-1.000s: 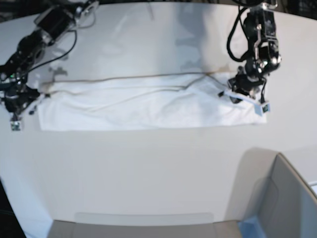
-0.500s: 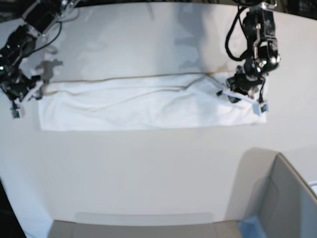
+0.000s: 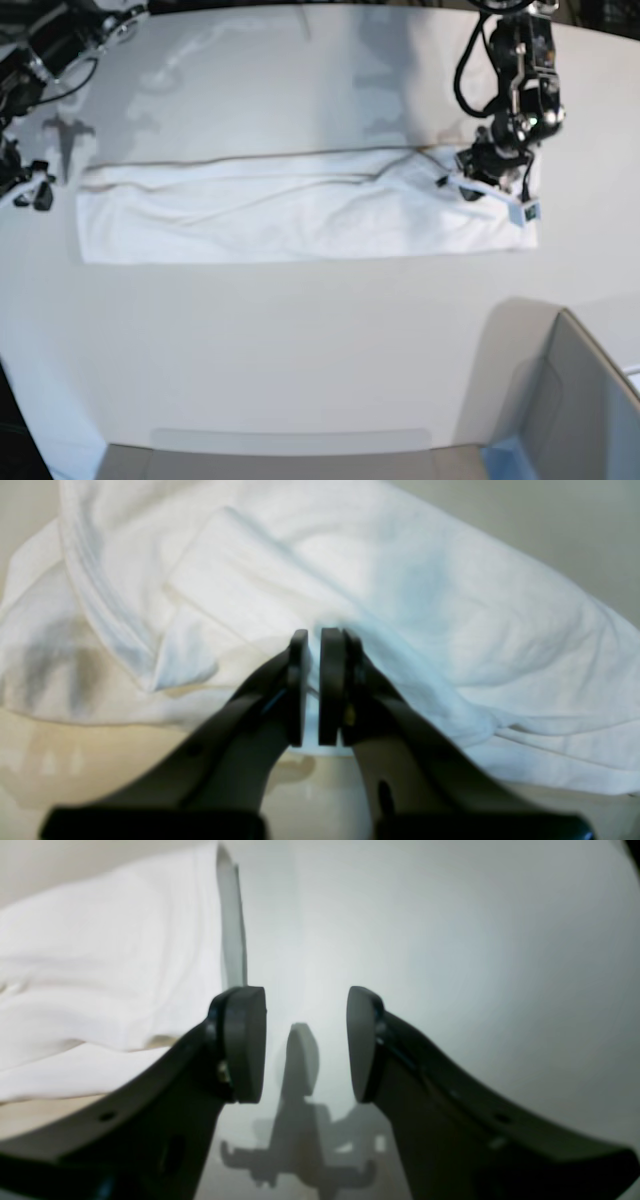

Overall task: Layout the t-shirt on the table in an organized manner, then fold the t-shirt properly
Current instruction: 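Move the right gripper to the strip end and grasp it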

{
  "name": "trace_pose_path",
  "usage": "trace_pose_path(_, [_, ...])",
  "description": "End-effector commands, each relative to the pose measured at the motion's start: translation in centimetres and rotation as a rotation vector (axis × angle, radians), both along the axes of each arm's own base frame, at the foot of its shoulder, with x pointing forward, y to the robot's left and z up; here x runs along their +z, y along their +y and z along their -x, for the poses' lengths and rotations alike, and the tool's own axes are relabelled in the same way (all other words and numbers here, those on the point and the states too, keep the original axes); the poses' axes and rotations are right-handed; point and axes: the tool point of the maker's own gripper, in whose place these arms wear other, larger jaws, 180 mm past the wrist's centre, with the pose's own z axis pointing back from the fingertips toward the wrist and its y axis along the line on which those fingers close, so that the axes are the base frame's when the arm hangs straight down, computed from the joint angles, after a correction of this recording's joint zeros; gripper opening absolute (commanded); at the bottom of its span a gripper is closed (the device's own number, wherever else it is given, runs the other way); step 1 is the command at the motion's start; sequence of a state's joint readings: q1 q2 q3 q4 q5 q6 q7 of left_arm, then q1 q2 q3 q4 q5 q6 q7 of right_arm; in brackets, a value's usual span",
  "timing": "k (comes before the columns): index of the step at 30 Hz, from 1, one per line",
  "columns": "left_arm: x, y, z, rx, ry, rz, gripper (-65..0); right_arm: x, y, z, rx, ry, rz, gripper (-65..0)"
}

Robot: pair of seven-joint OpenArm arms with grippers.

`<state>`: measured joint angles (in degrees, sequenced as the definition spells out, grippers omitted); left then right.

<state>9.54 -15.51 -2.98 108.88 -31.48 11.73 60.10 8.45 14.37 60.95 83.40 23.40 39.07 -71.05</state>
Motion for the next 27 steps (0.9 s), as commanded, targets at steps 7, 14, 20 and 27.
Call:
trace_pose_path(7, [0.8, -0.7, -0.6, -0.029, -0.034, -0.005, -61.0, -0.2, 1.2, -1.7, 0.112, 0.028, 0.021, -38.1])
trace_pose_path(14, [0.4, -2.7, -0.3, -0.088, -0.02, 0.007, -61.0, -0.3, 1.6, -2.0, 0.121, 0.026, 0.015, -38.1])
trace_pose_path(20, [0.2, -3.8, -0.3, -0.114, -0.014, 0.014, -61.0, -1.9, 2.8, -2.6, 0.134, 0.047, -0.05, -38.1])
trace_pose_path(27, [0.2, -3.8, -0.3, -0.117, -0.015, 0.013, -61.0, -3.4, 5.6, -4.1, 0.211, 0.056, -0.088, -38.1])
